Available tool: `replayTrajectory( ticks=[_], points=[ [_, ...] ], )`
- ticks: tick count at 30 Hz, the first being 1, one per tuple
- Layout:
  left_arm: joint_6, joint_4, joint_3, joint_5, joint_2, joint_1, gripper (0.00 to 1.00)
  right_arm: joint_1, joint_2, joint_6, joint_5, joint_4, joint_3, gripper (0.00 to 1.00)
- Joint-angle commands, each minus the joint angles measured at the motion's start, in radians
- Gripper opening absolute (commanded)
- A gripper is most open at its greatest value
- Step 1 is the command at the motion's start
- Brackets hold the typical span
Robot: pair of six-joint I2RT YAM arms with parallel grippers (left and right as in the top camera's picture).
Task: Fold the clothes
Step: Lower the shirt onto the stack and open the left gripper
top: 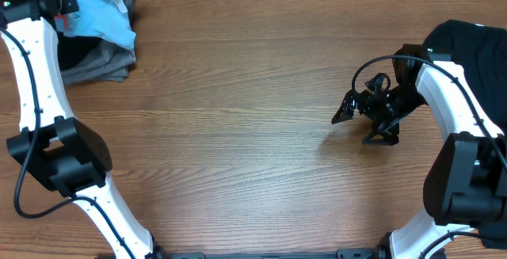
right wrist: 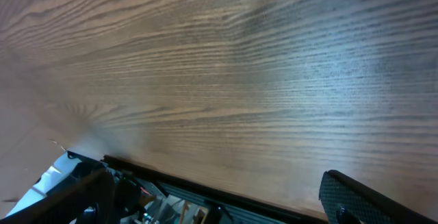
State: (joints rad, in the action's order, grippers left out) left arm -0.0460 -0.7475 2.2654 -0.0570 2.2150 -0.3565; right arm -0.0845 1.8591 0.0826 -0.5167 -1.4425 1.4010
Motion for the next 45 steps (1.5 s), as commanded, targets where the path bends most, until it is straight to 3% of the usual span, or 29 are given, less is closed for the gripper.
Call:
replayTrajectory(
  ticks=[1,3,5,7,10,12,13,21,24,26,38,40,43,45],
  points=[
    [0.05,0.024,0.028,-0.128,0.039,-0.061,0.05,-0.001,0.002,-0.001,-0.008,-0.008,0.021,1.0],
    [0.051,0.026,0.028,-0.126,0.049,-0.084,0.22,-0.001,0.002,-0.001,-0.009,-0.008,0.021,1.0],
    [0.054,0.018,0.028,-0.126,0.056,-0.102,0.24,-0.001,0.002,-0.001,-0.009,-0.007,0.021,1.0],
    [0.054,0.013,0.028,-0.126,0.063,-0.116,0.36,-0.001,0.002,-0.001,-0.009,-0.008,0.021,1.0],
    [0.054,0.008,0.028,-0.126,0.065,-0.129,0.29,-0.001,0.002,-0.001,-0.009,-0.015,0.021,1.0],
    [0.055,0.011,0.028,-0.126,0.062,-0.13,0.44,-0.001,0.002,-0.001,-0.008,-0.023,0.021,1.0],
    [0.062,0.01,0.028,-0.126,0.06,-0.129,0.46,-0.001,0.002,-0.001,-0.008,-0.024,0.021,1.0],
    [0.104,0.035,0.028,-0.028,0.045,-0.084,0.46,-0.001,0.002,-0.001,-0.009,-0.023,0.021,1.0],
    [0.114,0.069,0.028,-0.02,0.048,-0.059,0.3,-0.001,0.002,-0.001,-0.009,-0.022,0.021,1.0],
    [0.113,0.089,0.028,-0.021,0.053,-0.047,0.04,-0.001,0.002,-0.002,-0.008,-0.021,0.021,1.0],
    [0.102,0.085,0.027,-0.058,0.21,-0.084,0.04,-0.001,0.002,-0.001,-0.008,-0.023,0.021,0.99],
    [0.106,0.07,0.027,-0.058,0.232,-0.095,0.13,-0.001,0.002,-0.001,-0.008,-0.029,0.021,0.99],
    [0.106,0.054,0.028,-0.055,0.232,-0.102,0.14,-0.001,0.002,-0.001,-0.008,-0.028,0.021,0.99],
    [0.106,0.057,0.032,-0.054,0.195,-0.103,0.2,-0.001,0.002,-0.001,-0.009,-0.019,0.021,0.99]
  ],
)
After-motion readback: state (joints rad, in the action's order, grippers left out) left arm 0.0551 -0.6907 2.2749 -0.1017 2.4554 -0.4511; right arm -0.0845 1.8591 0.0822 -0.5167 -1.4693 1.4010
